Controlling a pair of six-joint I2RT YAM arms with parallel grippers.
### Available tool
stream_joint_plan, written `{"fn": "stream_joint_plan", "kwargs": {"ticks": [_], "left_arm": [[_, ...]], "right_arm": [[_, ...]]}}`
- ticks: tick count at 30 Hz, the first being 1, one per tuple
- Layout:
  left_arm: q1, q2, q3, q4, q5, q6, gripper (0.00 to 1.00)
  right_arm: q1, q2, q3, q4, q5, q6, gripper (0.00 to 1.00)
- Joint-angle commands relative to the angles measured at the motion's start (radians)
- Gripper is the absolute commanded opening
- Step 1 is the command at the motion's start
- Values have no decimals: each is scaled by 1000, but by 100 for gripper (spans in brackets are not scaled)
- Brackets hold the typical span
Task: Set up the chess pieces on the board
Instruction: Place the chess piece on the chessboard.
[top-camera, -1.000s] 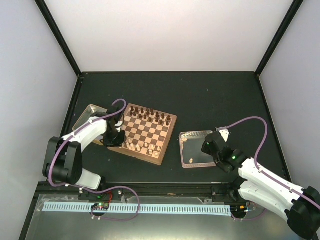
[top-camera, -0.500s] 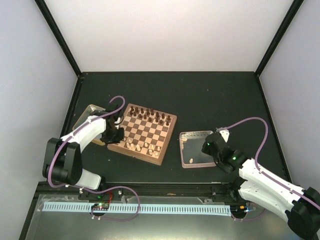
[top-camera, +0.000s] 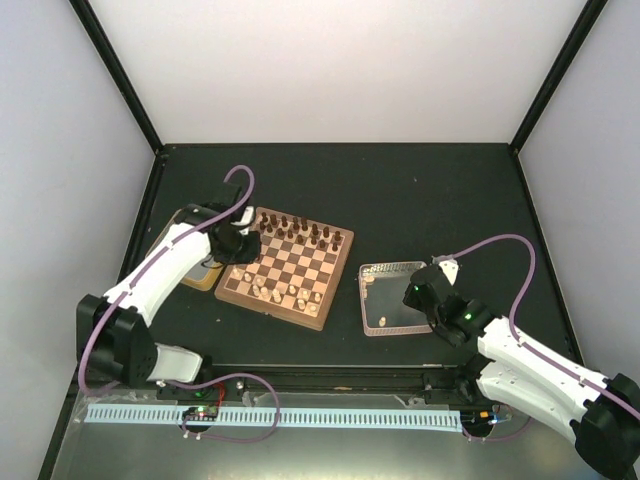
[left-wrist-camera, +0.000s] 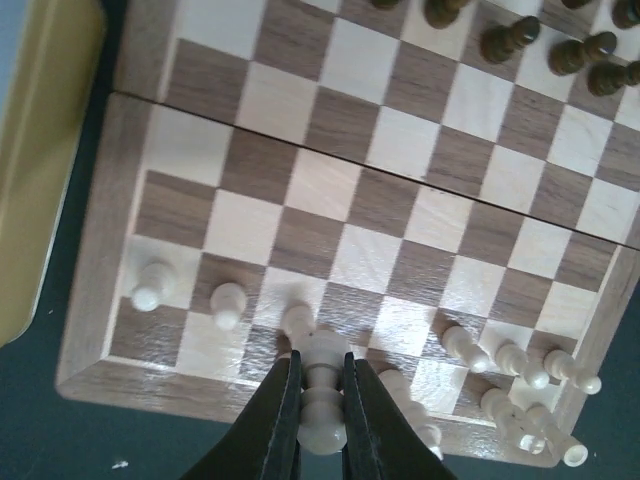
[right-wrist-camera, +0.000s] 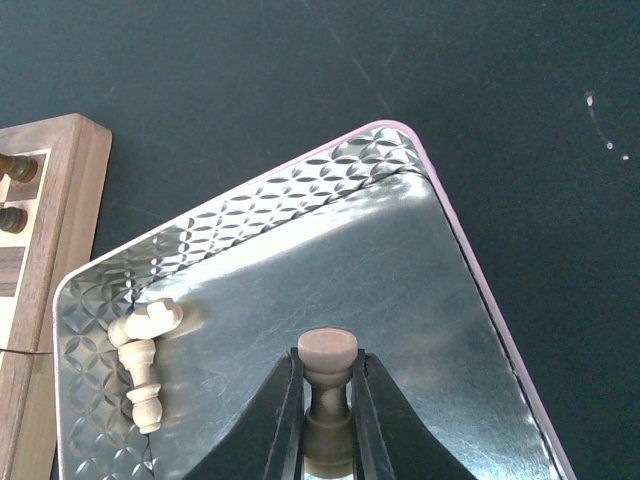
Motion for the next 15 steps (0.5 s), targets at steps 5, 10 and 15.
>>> {"fn": "stream_joint_plan", "kwargs": {"ticks": [5,10,15], "left_arm": [[-141,165,88,-73,-41,4,5],[-177,238,89,-59,-61,7,5],[-187,292,91,-39,-44,24,5]], "right_arm": [[-4,8,-10,18,27,1,11],[-3,5,-10,15,27,2,11],[-5,3,-12,14,27,5,11]]}}
